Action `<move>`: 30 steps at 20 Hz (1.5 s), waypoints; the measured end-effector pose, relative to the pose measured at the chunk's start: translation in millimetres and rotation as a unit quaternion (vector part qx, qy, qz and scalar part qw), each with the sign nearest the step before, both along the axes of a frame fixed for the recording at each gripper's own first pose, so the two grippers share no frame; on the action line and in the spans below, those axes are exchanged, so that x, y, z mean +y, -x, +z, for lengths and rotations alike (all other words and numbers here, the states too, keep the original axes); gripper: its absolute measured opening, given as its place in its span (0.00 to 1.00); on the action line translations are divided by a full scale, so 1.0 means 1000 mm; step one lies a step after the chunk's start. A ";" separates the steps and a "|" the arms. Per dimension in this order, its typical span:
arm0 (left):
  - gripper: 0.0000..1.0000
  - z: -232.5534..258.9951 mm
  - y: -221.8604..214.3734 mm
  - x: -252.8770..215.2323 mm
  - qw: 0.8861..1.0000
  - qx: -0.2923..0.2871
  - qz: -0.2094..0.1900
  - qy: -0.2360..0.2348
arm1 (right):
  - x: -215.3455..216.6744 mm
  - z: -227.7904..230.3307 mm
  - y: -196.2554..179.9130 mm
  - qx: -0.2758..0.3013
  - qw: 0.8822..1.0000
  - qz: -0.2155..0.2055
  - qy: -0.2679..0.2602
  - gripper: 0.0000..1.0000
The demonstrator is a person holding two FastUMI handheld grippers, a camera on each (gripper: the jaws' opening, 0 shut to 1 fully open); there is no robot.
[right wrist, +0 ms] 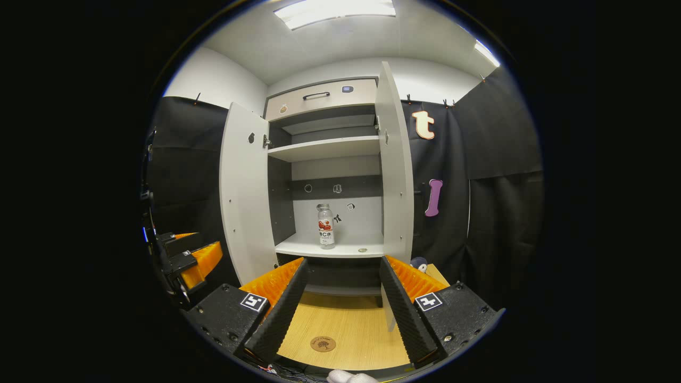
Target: Grasp the bottle in the cabinet with the left hand and place it on the coaster, then close the right door with the right hand and the left door with the left hand.
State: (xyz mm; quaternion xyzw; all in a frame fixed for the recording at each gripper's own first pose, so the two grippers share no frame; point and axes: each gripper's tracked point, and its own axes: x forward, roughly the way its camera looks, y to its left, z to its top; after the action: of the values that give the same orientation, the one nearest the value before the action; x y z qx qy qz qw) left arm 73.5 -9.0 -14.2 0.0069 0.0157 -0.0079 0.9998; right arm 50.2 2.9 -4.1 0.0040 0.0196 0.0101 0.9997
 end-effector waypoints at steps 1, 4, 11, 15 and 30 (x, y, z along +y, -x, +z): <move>0.95 0.002 -0.016 -0.005 1.000 -0.004 -0.003 -0.004 | -0.003 0.003 -0.005 -0.002 1.000 0.000 0.000 0.83; 0.96 0.008 -0.067 -0.020 1.000 -0.015 -0.010 -0.008 | -0.008 0.007 -0.019 -0.001 1.000 0.007 0.001 0.83; 0.96 0.028 -0.204 -0.056 0.999 -0.042 -0.027 -0.010 | -0.018 0.028 -0.050 -0.016 0.999 0.024 0.016 0.83; 0.96 0.024 -0.281 -0.079 0.999 -0.029 -0.037 0.006 | -0.016 0.027 -0.062 -0.011 0.999 0.039 0.029 0.83; 0.96 -0.057 -0.437 -0.110 0.999 0.040 -0.012 -0.002 | -0.021 -0.007 -0.090 0.040 0.996 0.063 0.054 0.83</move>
State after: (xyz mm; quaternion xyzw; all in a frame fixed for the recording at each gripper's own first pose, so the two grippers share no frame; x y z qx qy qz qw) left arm 510.3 -118.9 -71.3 0.0091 0.0553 -0.0203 0.9982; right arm 140.4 -18.2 -10.9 -0.0510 0.0601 0.0718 0.9943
